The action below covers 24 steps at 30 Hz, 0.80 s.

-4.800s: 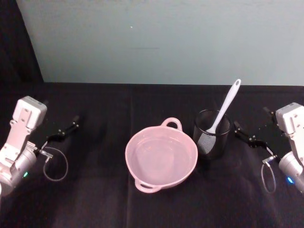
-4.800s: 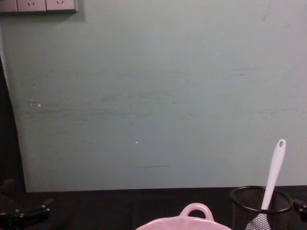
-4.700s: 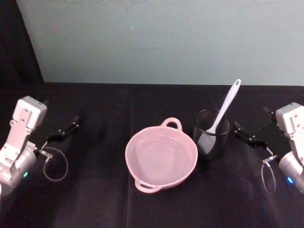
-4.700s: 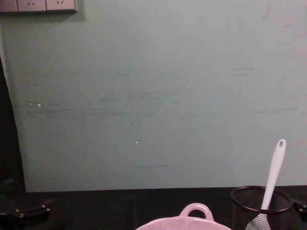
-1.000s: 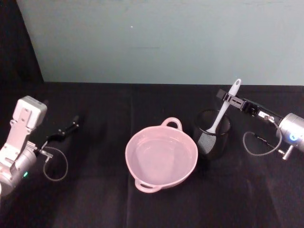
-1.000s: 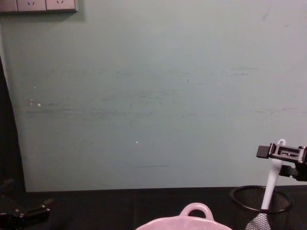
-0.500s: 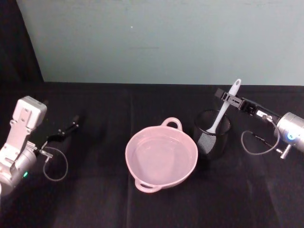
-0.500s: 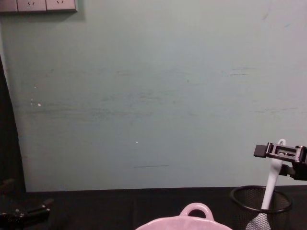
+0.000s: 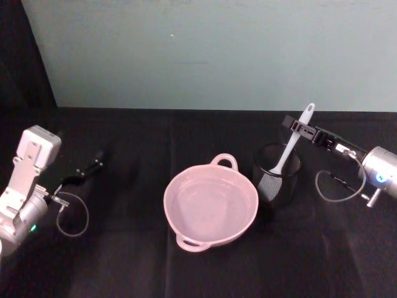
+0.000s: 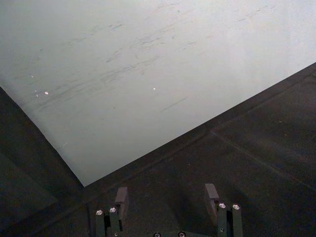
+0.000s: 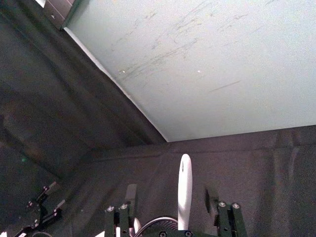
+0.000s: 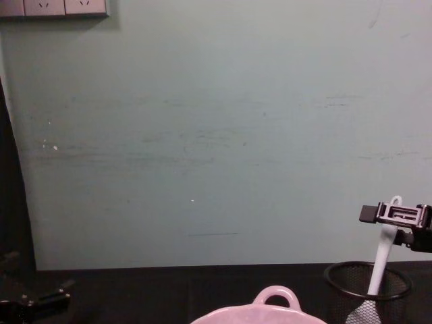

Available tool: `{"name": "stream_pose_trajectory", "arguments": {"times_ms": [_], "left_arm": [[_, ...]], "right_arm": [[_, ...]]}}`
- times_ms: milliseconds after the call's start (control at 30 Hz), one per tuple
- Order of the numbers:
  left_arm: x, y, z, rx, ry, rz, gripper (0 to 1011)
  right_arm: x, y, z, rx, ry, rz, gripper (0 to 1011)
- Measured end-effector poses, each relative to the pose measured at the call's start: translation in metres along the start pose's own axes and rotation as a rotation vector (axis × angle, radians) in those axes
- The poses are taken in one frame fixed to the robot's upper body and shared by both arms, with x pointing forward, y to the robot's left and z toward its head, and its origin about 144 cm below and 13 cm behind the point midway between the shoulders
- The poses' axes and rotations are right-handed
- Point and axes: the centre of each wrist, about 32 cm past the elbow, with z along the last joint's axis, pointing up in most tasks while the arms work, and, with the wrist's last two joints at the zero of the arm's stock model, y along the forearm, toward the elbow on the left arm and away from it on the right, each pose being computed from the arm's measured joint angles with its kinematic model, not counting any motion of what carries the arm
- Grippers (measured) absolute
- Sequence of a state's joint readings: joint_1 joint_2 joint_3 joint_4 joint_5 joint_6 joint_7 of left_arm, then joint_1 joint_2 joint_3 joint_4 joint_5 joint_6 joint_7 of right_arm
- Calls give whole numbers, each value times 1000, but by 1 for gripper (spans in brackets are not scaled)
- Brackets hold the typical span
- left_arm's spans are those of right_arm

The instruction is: Use the one hand to pick up the spoon and stir the clear water in the bowl.

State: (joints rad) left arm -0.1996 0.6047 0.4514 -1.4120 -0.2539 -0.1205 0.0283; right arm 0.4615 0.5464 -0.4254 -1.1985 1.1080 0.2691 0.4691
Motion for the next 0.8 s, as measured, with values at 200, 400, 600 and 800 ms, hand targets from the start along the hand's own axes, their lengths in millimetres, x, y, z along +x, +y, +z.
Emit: {"name": "stream_pose_trajectory", "arguments": {"times_ms": [200, 400, 600, 800], "left_arm": [[0, 0, 0, 0, 0, 0, 1005], [0, 0, 0, 0, 0, 0, 1005], [0, 0, 0, 0, 0, 0, 1005], [0, 0, 0, 0, 0, 0, 1005]], "right_arm": [[0, 0, 0, 0, 0, -1, 707], [0, 0, 0, 0, 0, -1, 504], [0, 0, 0, -1, 0, -1, 327], [0, 0, 0, -1, 0, -2, 145]]}}
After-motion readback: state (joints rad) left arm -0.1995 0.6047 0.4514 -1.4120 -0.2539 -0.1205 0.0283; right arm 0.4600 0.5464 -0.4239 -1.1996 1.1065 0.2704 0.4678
